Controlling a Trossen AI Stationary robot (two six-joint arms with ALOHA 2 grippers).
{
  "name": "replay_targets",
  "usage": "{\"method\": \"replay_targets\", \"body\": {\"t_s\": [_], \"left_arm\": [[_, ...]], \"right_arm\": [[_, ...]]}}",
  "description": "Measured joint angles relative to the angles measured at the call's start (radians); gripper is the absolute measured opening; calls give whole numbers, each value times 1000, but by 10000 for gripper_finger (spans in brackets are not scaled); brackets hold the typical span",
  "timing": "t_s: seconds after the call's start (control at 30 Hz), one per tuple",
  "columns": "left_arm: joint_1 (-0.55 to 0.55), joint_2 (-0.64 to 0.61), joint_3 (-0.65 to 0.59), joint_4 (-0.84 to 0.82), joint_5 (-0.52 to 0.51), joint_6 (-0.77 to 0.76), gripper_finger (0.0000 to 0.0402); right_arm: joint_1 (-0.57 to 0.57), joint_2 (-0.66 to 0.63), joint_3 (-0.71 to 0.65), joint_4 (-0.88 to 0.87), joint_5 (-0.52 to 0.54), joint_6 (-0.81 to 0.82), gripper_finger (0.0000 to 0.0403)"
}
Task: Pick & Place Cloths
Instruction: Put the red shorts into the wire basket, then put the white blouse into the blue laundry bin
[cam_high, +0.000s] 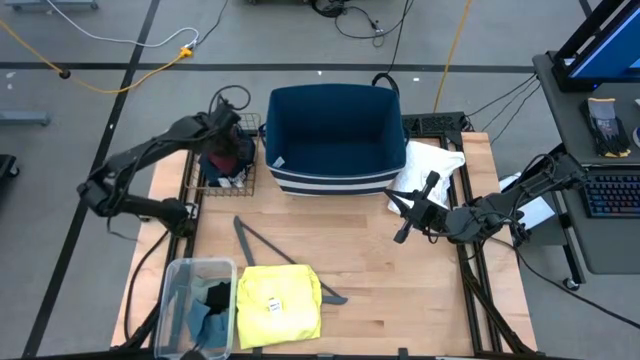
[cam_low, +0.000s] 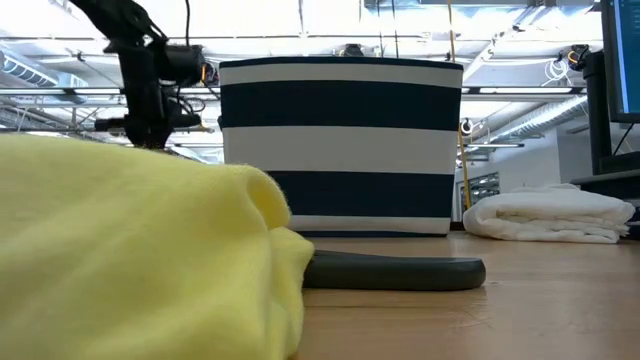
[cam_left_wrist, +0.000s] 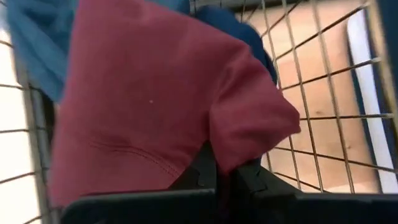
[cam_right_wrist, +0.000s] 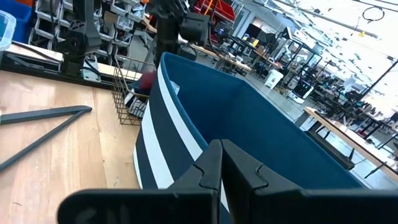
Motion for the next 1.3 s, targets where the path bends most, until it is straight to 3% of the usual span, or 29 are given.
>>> {"method": "replay_targets", "body": {"t_s": [0.13, 0.4, 0.77, 1.03, 1.3], "left_arm": [[32, 46, 0, 0, 63, -29, 6], [49, 48, 5, 0, 88, -42, 40], [48, 23, 9, -3, 141, -26, 184], [48, -124, 10, -3, 322, -34, 259], [-2, -364, 10, -2, 349, -133, 248]], "right_arm": [[0, 0, 0, 0, 0, 2, 0], [0, 0, 0, 0, 0, 2, 0], [0, 0, 0, 0, 0, 2, 0], [0, 0, 0, 0, 0, 2, 0], [0, 0, 0, 0, 0, 0, 0]]}}
